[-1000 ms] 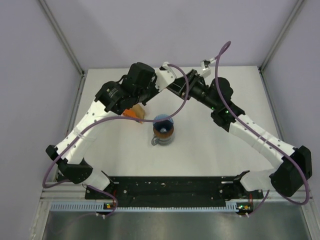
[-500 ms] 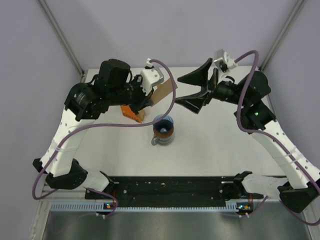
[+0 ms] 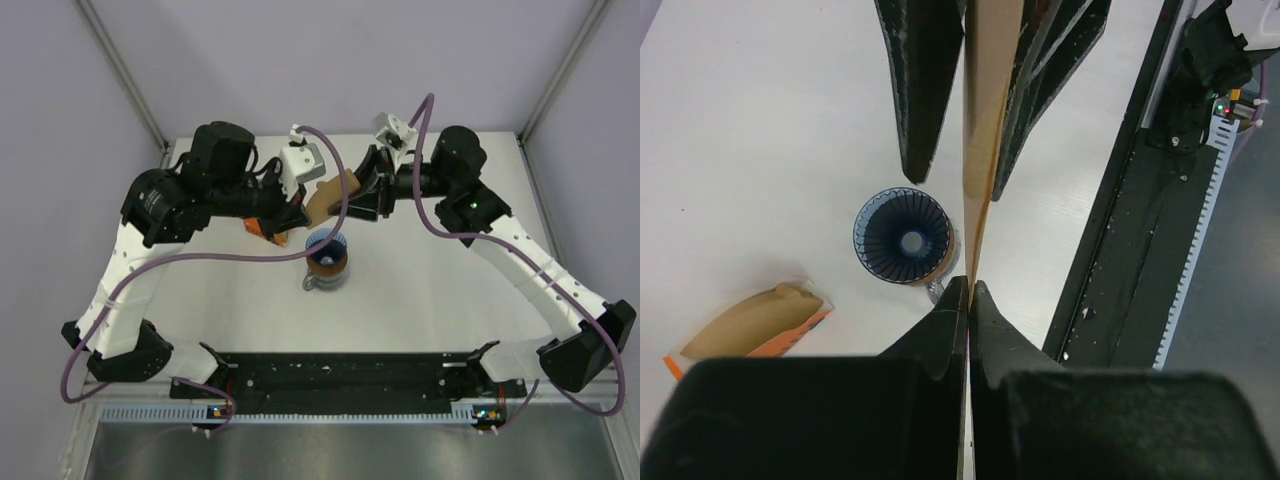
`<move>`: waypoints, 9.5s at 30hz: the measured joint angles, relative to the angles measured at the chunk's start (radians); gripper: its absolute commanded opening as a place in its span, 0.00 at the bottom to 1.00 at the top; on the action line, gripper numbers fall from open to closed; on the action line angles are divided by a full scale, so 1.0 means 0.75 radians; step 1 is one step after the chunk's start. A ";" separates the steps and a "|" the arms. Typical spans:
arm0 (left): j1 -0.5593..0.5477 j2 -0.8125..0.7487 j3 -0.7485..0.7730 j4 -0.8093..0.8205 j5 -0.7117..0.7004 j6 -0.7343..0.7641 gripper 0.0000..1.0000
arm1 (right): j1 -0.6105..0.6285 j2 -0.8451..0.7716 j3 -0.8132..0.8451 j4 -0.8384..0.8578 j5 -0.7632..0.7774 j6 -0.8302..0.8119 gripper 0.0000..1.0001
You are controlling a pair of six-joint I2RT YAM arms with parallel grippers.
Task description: Place the coffee filter in the dripper
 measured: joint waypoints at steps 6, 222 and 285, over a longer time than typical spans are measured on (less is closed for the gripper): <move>0.012 0.003 0.018 -0.009 0.050 -0.008 0.51 | 0.026 0.006 0.028 -0.022 -0.115 -0.051 0.00; 0.104 0.158 0.244 0.076 0.325 -0.199 0.34 | 0.062 -0.121 0.077 -0.704 0.052 -0.647 0.00; 0.010 0.021 0.014 0.255 0.491 -0.049 0.11 | 0.094 -0.192 0.097 -0.856 0.057 -0.745 0.00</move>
